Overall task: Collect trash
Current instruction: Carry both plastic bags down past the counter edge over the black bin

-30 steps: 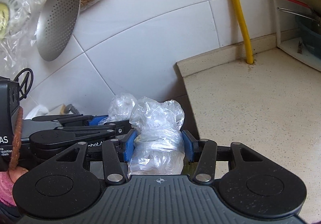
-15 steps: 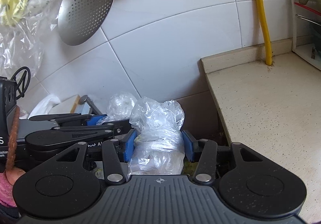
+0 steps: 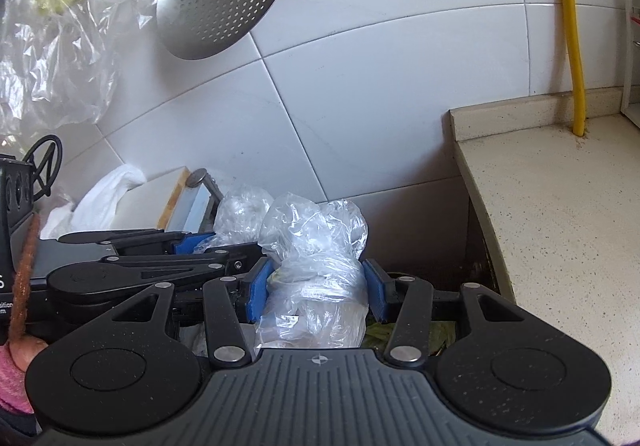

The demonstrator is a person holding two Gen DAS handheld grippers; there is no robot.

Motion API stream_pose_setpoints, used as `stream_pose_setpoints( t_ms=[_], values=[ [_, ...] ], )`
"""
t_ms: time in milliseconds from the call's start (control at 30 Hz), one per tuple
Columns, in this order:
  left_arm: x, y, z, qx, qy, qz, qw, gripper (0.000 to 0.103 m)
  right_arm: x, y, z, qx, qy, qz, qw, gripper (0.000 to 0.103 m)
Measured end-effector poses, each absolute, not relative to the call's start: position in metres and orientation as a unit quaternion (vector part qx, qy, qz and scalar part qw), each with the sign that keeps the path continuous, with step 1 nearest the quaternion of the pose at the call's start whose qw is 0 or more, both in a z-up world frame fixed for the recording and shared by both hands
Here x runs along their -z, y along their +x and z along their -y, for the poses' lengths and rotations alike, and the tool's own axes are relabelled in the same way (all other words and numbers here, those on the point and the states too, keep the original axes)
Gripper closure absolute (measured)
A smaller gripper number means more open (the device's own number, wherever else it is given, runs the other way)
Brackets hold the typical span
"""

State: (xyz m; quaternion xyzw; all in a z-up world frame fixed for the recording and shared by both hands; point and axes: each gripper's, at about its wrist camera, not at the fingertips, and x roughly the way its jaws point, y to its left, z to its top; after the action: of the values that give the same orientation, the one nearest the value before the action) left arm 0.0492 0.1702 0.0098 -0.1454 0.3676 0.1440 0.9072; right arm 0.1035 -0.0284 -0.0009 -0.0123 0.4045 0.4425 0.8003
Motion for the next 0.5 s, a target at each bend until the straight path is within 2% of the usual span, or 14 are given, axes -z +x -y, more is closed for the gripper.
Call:
stream_pose_setpoints(
  t_ms=[500],
  values=[
    [0.028, 0.088, -0.185, -0.213, -0.177, -0.401, 0.873, 0.074, 0.038, 0.156, 0.0, -0.46, -0.054, -0.448, 0.765, 0.046]
  ],
)
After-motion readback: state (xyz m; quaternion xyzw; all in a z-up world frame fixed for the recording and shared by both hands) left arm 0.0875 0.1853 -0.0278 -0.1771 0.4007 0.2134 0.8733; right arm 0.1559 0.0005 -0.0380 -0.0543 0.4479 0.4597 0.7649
